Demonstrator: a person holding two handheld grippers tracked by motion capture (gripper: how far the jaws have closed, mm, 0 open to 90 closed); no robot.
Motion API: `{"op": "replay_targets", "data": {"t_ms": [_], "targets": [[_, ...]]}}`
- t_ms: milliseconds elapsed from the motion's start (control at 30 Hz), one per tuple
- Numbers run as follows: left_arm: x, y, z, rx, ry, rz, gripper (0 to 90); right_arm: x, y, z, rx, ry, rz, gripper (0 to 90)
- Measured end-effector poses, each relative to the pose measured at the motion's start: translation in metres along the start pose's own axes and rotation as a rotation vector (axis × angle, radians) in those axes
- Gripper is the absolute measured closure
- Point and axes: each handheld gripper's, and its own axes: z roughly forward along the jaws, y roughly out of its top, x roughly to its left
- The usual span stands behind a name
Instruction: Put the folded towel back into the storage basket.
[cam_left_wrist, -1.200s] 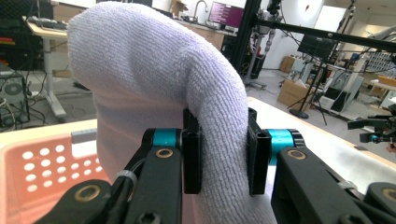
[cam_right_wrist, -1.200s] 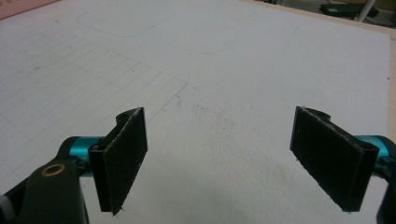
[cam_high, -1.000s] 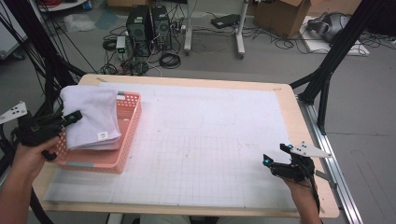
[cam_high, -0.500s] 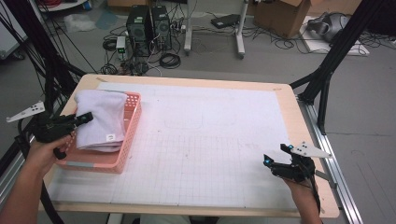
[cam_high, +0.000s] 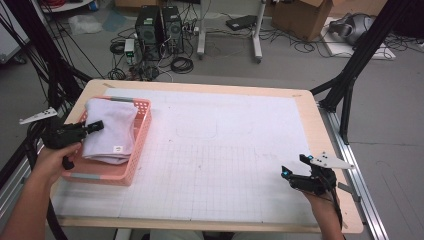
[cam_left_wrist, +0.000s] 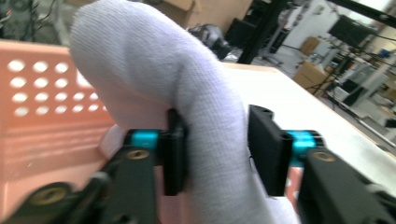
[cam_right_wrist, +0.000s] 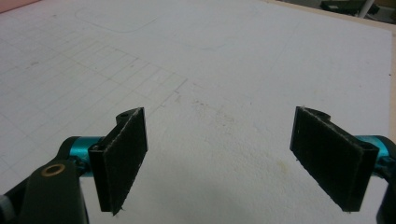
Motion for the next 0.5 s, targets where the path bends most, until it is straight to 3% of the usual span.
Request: {"op": "replay_targets", "data": {"t_ms": [100, 167, 267, 400, 500], "targets": [[0.0027, 0.0002, 0.0004, 0.031, 0.056, -0.03, 43.5, -0.0005, -0.0003, -0.0004, -0.001, -0.001, 0.005, 17.7], [0.0034, 0.0004, 0.0005, 0.048, 0.097, -0.034, 42.3, -0.0007, -0.0006, -0.0007, 0.001, -0.001, 0.009, 17.7], [0.002, 0.0011, 0.0025, 0.11, 0.177, 0.009, 42.2, -0.0005, -0.0004, -0.0004, 0.001, -0.002, 0.007, 17.7], [0.0004, 0.0006, 0.0061, 0.151, 0.221, 0.035, 43.1, 0.0003, 0.0001, 0.0001, 0.002, 0.0, 0.003, 17.7], [-0.0014, 0.0002, 0.0088, 0.179, 0.249, 0.068, 50.3, 0.0002, -0.0003, -0.0001, 0.005, -0.001, 0.008, 17.7]]}}
